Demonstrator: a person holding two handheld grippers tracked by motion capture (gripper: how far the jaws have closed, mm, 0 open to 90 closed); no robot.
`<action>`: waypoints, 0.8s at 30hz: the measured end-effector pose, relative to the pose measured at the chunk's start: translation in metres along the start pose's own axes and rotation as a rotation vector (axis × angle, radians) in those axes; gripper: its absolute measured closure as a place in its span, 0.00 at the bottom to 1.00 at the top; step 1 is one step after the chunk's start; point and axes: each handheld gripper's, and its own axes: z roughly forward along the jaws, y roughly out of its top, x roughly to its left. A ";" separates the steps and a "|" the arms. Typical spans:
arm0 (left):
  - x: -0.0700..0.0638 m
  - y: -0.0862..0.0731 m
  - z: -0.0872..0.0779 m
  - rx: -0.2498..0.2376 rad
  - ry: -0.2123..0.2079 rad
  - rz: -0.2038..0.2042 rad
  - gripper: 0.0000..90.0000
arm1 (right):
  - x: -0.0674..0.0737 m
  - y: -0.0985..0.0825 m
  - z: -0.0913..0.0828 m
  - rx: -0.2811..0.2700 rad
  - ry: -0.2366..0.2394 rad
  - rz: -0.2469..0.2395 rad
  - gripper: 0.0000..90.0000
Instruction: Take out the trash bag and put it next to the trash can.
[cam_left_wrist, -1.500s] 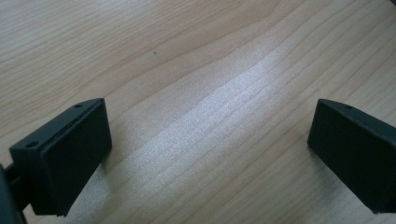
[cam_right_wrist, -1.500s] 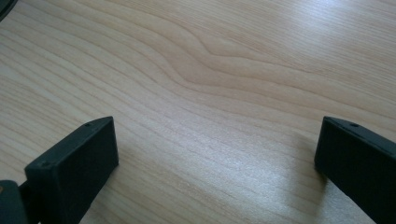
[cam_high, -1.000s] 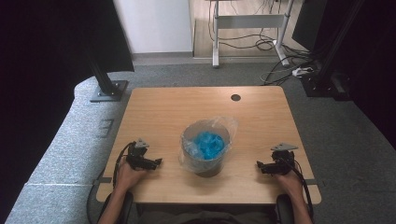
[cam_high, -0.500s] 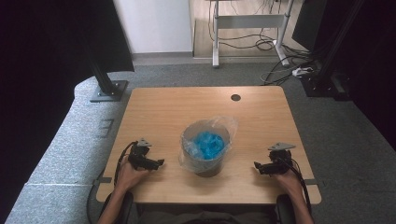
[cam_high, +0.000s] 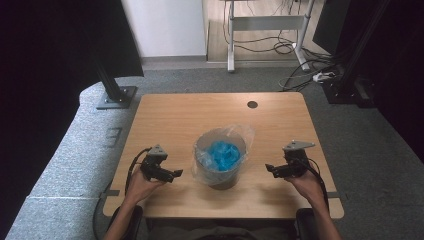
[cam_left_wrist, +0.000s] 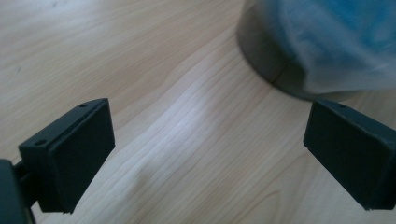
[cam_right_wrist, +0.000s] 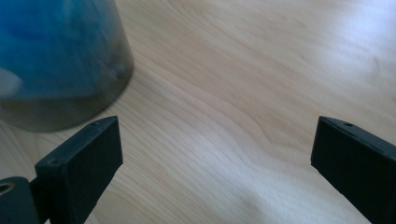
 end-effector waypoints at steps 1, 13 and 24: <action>-0.003 0.003 -0.001 0.001 -0.009 0.014 0.02 | 0.002 0.004 0.000 -0.005 0.009 -0.008 0.02; -0.035 0.030 -0.005 -0.006 -0.079 0.111 0.02 | 0.014 0.047 -0.009 -0.040 0.067 -0.050 0.02; -0.048 0.033 0.010 0.025 -0.126 0.132 0.03 | 0.028 0.087 -0.005 -0.067 0.129 -0.082 0.04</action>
